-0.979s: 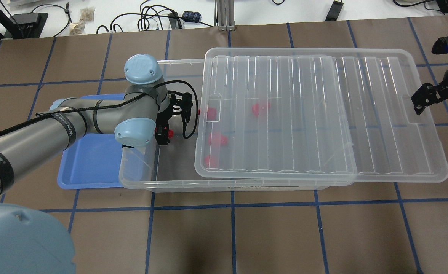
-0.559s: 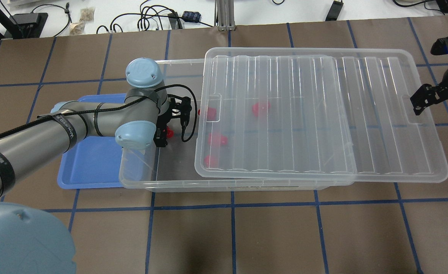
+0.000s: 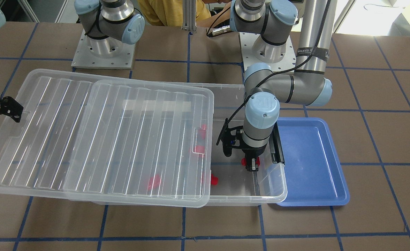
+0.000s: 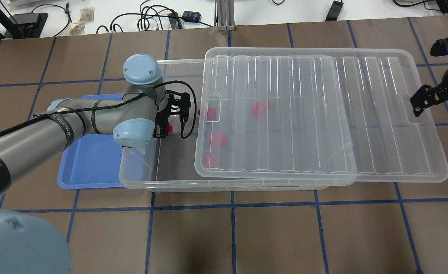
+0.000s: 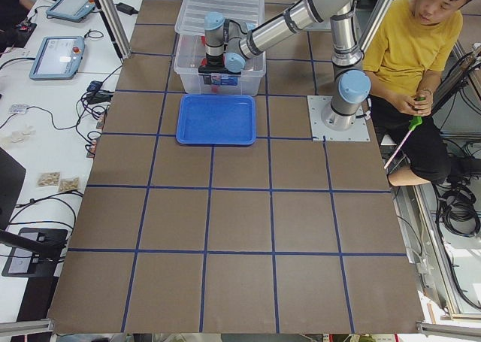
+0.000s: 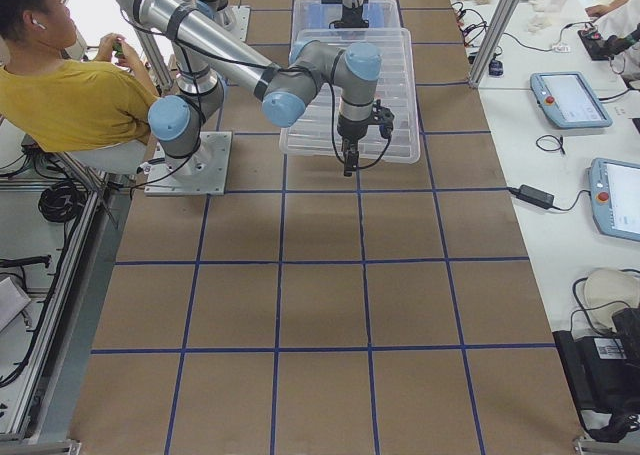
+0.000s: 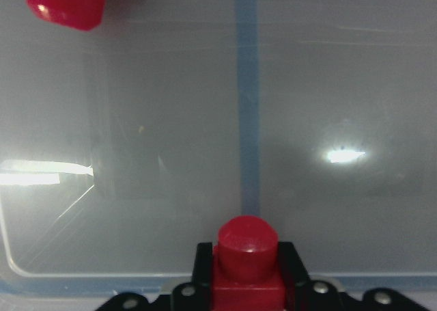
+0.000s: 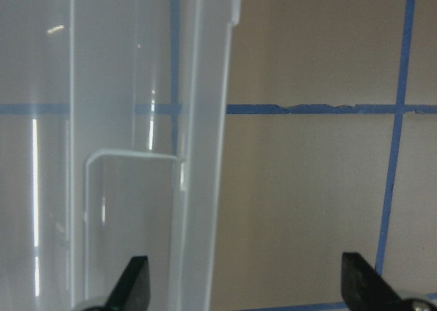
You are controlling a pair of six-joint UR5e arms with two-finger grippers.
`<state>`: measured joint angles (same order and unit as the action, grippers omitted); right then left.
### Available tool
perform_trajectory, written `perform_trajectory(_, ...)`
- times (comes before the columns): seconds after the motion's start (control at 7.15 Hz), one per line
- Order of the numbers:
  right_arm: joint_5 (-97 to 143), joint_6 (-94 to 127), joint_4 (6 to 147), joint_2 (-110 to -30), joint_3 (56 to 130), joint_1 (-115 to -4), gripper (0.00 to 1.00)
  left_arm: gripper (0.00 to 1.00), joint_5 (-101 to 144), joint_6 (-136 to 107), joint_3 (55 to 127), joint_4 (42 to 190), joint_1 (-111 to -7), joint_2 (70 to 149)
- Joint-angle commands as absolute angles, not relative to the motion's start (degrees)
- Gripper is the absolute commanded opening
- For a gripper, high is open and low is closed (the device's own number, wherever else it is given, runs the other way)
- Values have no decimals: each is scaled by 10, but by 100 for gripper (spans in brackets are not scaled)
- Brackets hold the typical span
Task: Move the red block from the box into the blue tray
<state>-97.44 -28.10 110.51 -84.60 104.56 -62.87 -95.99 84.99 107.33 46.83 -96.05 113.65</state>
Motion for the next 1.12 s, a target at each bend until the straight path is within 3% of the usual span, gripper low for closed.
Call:
perform_trajectory(0.0,-973,-281,1101,-846,1045,-629,100,1,-955,843,1065,474,-967,1121)
perform_trajectory(0.7,-982,-314,1102,-839,1044,-628,100,0,-903,798,958,696,-956,1005)
perform_trajectory(0.98,-982,-319,1100,-839,1045,-628,100,0,-884,784,926,740,-859,993)
